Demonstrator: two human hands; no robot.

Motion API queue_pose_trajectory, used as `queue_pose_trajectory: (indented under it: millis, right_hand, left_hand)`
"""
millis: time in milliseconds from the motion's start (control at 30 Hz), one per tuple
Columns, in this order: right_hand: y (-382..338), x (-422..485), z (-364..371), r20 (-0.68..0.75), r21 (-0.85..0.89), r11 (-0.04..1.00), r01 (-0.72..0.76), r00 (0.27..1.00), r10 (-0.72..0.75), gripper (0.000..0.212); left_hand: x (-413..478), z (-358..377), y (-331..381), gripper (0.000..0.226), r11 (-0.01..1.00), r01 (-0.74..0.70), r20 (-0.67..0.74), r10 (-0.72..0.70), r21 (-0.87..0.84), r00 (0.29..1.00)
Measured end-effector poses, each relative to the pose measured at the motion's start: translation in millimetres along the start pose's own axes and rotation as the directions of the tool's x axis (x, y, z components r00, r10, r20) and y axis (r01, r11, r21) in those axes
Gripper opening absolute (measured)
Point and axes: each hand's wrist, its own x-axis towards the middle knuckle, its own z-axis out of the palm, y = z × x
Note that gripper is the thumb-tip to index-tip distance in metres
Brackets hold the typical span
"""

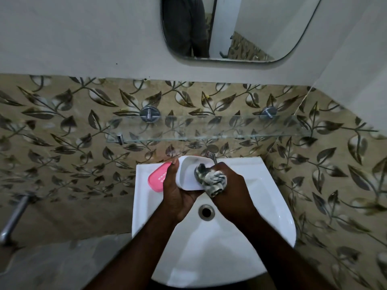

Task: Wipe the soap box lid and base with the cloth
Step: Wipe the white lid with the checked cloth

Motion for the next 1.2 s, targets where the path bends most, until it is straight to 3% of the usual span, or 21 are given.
queue_pose_trajectory:
  millis: [33,100,233,367,433,633,733,900,967,1100,1200]
  right_hand:
    - [-1,-1,1,0.089,-0.072,0.997,0.025,0.996,-0.019,0.025]
    - [-5,-7,8,0.173,-0.048,0.998,0.050,0.984,-0.041,0.024]
    - [-19,-14,24,0.114,0.255,0.967,0.008,0.993,-0.039,0.032]
    - [-14,-19,27,0.114,0.008,0.944,0.331,0.937,-0.330,0.042]
    - [-5,-13,18,0.148,-0.123,0.917,0.380,0.921,-0.362,0.040]
    - [-25,-11,26,0.086,0.038,0.993,0.116,0.989,-0.119,0.026]
    - [-25,-10,28,0.115,0.052,0.986,0.161,0.979,-0.166,0.023]
    - [-4,-3,17,0.158,-0.196,0.969,0.152,0.980,-0.122,0.023]
    - [-11,-5,26,0.110,-0.160,0.979,0.128,0.988,-0.111,0.020]
    - [-16,-12,34,0.097,-0.059,0.983,0.173,0.981,-0.166,0.019]
    - [-1,-10,24,0.129,-0.111,0.982,0.155,0.982,-0.140,0.020]
  left_hand:
    - [-1,2,-1,0.052,1.000,0.016,-0.012,-0.016,-0.020,1.000]
    - [-4,3,-3,0.048,1.000,0.017,0.009,-0.016,-0.023,1.000]
    - [-8,9,0,0.044,0.999,0.024,0.052,-0.027,0.043,0.998]
    - [-5,9,2,0.042,0.996,-0.040,-0.064,0.035,-0.077,0.997]
    - [-5,9,8,0.050,0.994,0.005,-0.069,-0.013,-0.107,0.998]
    - [-8,13,14,0.040,1.000,-0.025,-0.042,0.025,-0.003,0.999]
    - [-9,15,16,0.039,1.000,-0.030,-0.071,0.030,0.005,0.997]
    - [-8,19,15,0.042,0.999,0.033,-0.111,-0.037,-0.038,0.993]
    - [-9,17,15,0.045,0.998,0.028,-0.142,-0.036,-0.056,0.989]
    - [-11,18,15,0.029,0.997,0.058,-0.106,-0.063,-0.051,0.992]
    - [-8,17,15,0.049,0.998,0.049,-0.121,-0.054,-0.045,0.991]
